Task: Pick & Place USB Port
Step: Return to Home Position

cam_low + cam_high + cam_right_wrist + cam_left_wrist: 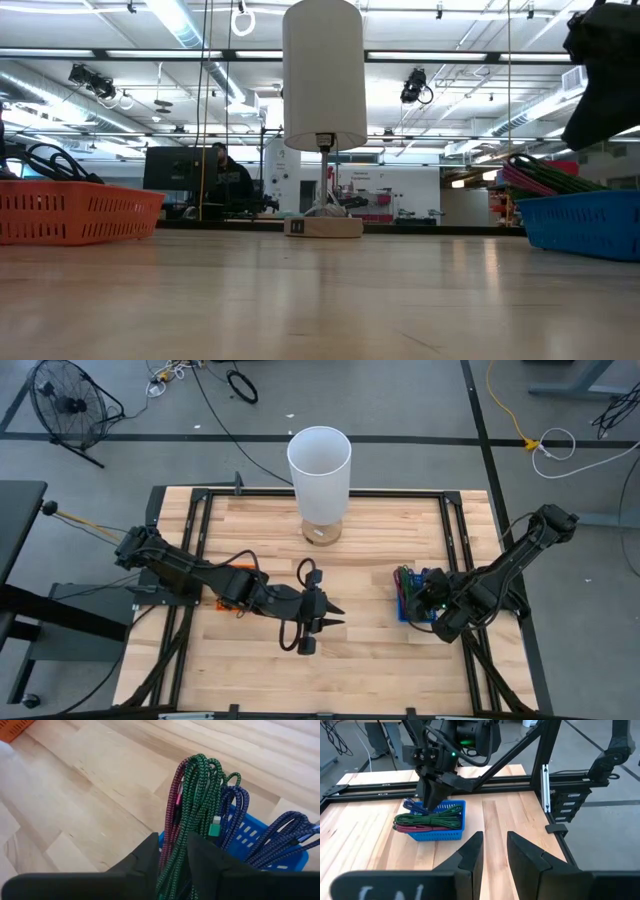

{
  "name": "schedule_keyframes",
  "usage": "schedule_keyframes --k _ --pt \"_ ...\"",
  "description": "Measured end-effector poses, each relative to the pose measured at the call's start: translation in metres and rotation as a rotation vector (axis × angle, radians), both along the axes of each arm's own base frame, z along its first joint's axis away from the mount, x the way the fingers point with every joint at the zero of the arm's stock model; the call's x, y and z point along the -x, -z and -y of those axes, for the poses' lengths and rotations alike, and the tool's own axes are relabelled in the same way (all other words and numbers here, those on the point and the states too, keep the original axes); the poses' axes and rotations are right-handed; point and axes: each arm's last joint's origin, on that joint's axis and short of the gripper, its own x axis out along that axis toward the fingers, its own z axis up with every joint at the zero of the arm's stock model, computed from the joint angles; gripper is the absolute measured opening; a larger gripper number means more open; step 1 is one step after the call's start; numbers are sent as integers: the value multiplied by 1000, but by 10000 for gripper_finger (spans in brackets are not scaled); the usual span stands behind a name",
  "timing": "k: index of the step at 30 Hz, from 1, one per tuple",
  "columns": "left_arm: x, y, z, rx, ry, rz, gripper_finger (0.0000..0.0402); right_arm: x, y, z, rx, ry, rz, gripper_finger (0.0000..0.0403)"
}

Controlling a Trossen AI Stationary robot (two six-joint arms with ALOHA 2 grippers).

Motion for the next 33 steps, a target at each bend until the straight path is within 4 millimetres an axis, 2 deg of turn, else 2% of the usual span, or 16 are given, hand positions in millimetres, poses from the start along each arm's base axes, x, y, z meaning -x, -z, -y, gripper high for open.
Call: schedule_keyframes --k 5,9,13,18,23,27,30,33 --pt "1 2 0 -8 -2 -17 89 -1 0 -1 48 -66 -23 106" --pt "2 2 -1 -51 6 -24 89 -5 -5 -2 132 -115 36 102" --pt "4 -2 -5 -107 -75 -8 89 -14 -25 -7 241 -136 160 100" --pt "13 -5 -16 -189 -149 -54 89 -32 -67 -21 383 -178 354 100" --pt "32 -17 -41 -178 -248 -118 89 -46 -90 -34 520 -324 417 100" --pt "55 -38 -64 -127 -312 -99 89 -47 -93 -38 658 -525 336 100" --pt "74 -41 -70 -111 -335 -53 89 -47 -95 -38 670 -509 348 98" --pt "98 -27 -77 -84 -359 21 89 -45 -100 -33 643 -424 392 94"
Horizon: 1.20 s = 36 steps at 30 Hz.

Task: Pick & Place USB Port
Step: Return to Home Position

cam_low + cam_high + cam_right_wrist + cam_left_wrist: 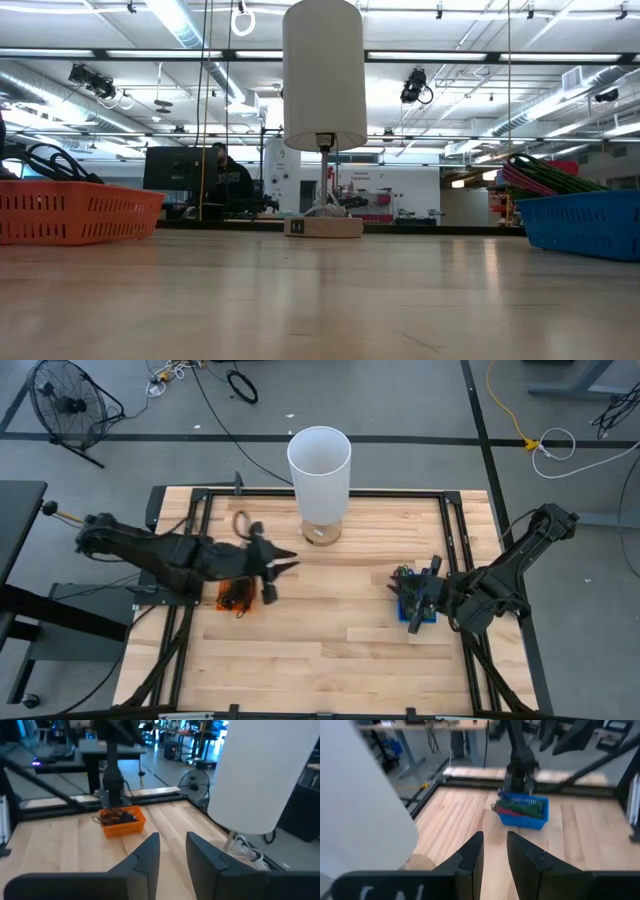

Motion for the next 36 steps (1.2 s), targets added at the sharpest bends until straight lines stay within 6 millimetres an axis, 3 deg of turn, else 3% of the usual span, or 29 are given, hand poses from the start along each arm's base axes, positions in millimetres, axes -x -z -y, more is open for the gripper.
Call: schedule_keyframes --k 5,9,17,24,28,33,36 --pt "44 41 -11 66 67 151 89 -1 24 5 46 -16 -59 94" --pt "73 70 -17 90 120 275 89 1 35 21 -21 13 6 94" --pt "113 105 -28 104 152 446 89 25 59 59 -45 -326 353 94" --pt "128 142 -32 124 141 489 89 56 104 87 -95 -366 559 94" --pt "131 166 -37 130 62 532 89 58 104 97 -136 -306 535 94" --pt "134 193 -40 174 95 554 89 65 100 108 -177 -351 586 94" --pt "134 197 -41 196 71 529 89 68 104 113 -220 -368 533 94"
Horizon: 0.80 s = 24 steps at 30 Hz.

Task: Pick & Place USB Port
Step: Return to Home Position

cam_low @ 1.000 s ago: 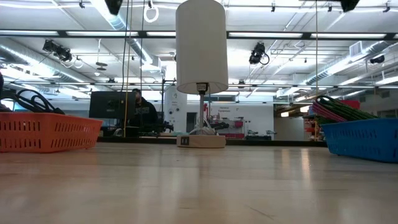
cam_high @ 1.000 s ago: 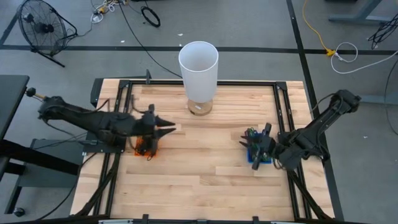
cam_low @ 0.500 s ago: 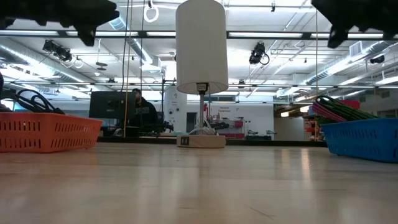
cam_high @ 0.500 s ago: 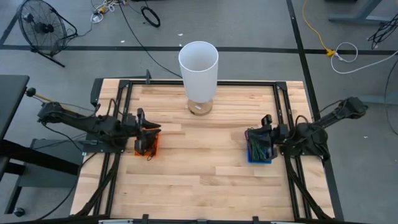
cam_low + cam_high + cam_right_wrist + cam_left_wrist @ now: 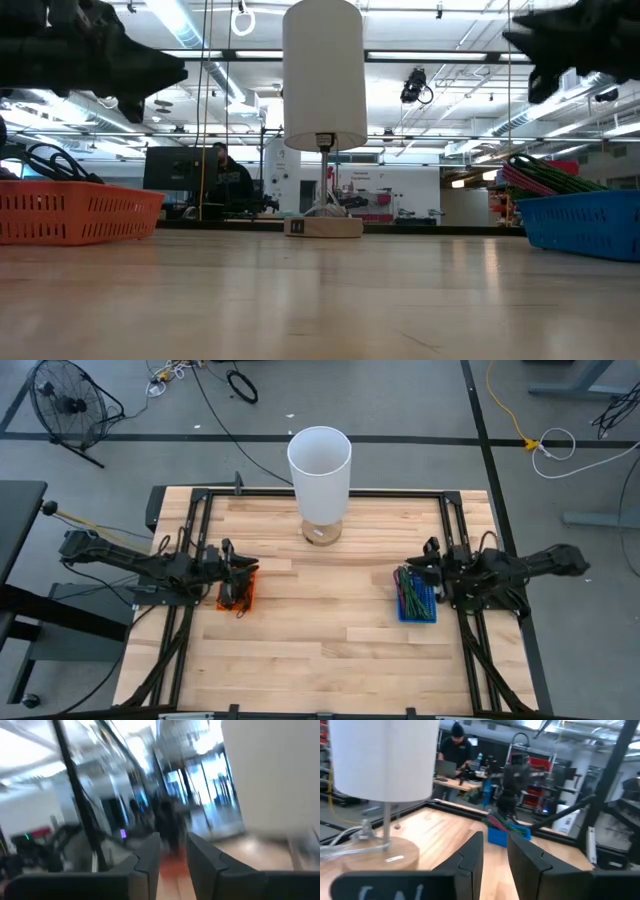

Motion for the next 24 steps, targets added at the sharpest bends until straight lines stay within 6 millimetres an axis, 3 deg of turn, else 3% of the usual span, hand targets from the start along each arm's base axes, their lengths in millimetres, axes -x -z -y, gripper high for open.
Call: schedule_keyframes --k 7,10,14,24 --pt "1 -3 0 -19 20 21 89 9 27 8 -179 7 -448 94" --pt "0 4 0 -5 20 -42 89 8 28 5 -150 -86 -406 94" --pt "0 13 -1 78 -33 -117 89 5 34 5 -76 -68 -300 94" --pt "0 3 2 -16 70 -32 89 5 26 3 5 -118 -220 94"
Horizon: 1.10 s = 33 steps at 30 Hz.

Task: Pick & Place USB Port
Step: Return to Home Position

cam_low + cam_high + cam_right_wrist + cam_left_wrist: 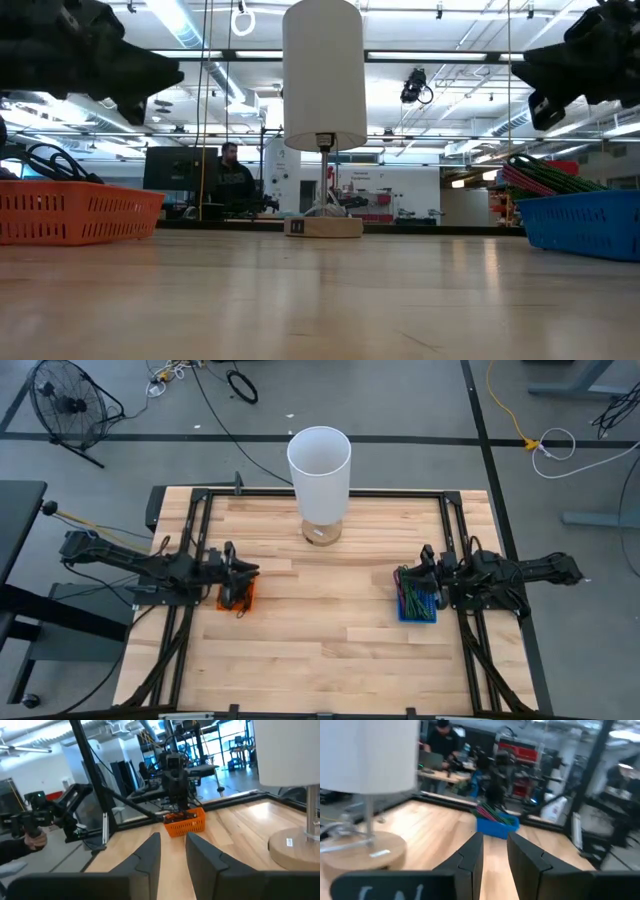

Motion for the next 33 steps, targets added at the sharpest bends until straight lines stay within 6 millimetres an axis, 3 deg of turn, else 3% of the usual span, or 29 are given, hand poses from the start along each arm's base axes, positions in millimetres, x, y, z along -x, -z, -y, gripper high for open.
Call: schedule_keyframes --k 5,14,33 --pt "0 7 5 -13 94 -68 89 0 3 0 10 2 -34 94" --pt "0 9 1 -17 -51 -96 89 -1 12 0 -60 0 -130 94" --pt "0 9 1 -17 -49 -94 89 -1 12 0 221 9 -103 94"
